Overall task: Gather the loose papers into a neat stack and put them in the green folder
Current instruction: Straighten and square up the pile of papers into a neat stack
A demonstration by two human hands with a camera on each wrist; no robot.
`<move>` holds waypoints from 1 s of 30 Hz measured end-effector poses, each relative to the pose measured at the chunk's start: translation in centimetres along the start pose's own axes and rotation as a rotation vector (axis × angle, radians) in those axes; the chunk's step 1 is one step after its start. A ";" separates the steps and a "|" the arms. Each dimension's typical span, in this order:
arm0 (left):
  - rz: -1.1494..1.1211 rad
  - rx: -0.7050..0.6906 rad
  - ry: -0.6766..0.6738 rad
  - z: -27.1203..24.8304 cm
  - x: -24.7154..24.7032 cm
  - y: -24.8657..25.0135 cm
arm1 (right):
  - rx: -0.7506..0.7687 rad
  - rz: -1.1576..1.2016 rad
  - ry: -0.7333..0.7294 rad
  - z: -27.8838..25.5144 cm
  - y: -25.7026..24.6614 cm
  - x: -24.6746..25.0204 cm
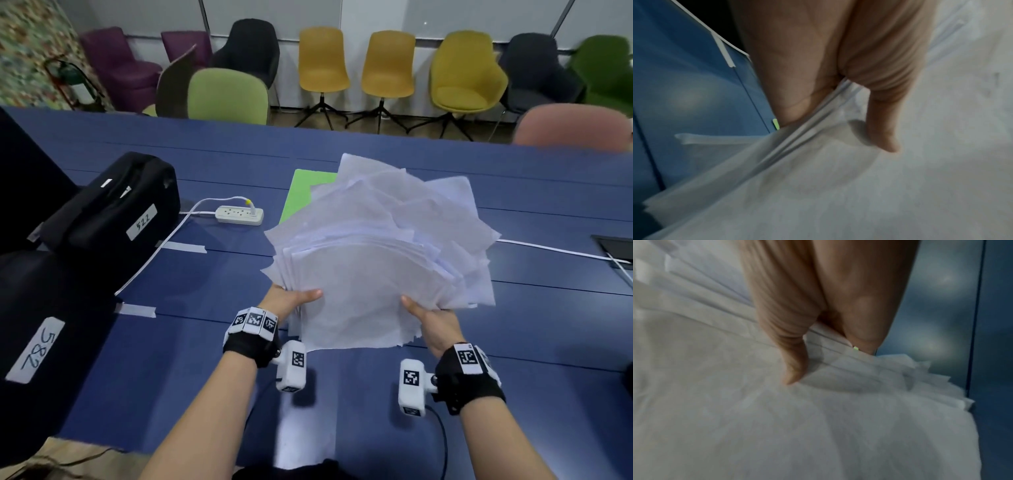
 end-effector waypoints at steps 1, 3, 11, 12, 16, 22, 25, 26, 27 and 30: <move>0.011 -0.023 0.004 -0.4 -0.3 0.6 | 0.008 0.011 0.017 0.0 -0.2 -0.2; -0.009 -0.077 -0.036 -2.0 -1.0 2.4 | 0.047 0.064 0.029 0.0 -1.1 -0.1; -0.145 -0.137 -0.099 -2.5 0.2 2.6 | 0.053 -0.036 -0.179 -1.2 0.1 0.6; -0.106 -0.112 -0.097 -2.4 0.0 2.2 | 0.037 -0.089 -0.194 -1.4 1.2 0.6; -0.105 -0.136 -0.114 -2.4 -0.2 2.0 | 0.011 -0.108 -0.243 -0.9 1.6 1.3; -0.038 -0.235 -0.180 -2.4 0.4 3.8 | 0.008 -0.134 -0.374 -2.1 -1.3 1.0; -0.048 -0.332 -0.217 -3.1 -0.5 5.8 | 0.031 -0.120 -0.320 -1.3 -2.3 0.0; -0.081 -0.356 -0.208 -3.1 -0.3 6.2 | 0.030 -0.079 -0.310 -0.7 -2.4 0.2; -0.113 -0.377 -0.181 -3.0 0.2 6.1 | 0.034 -0.033 -0.304 -0.2 -2.4 0.6; -0.086 -0.323 -0.088 -2.8 1.9 4.8 | 0.065 -0.016 -0.272 0.1 -2.3 2.1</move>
Point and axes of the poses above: each hand's wrist, its own z-axis towards the middle knuckle, its own x-axis out of the back of the hand, y = z × x, the point moved 3 cm from there along z, towards the middle knuckle, and after that the axes turned 9 degrees about -y, right-handed, at the moved point
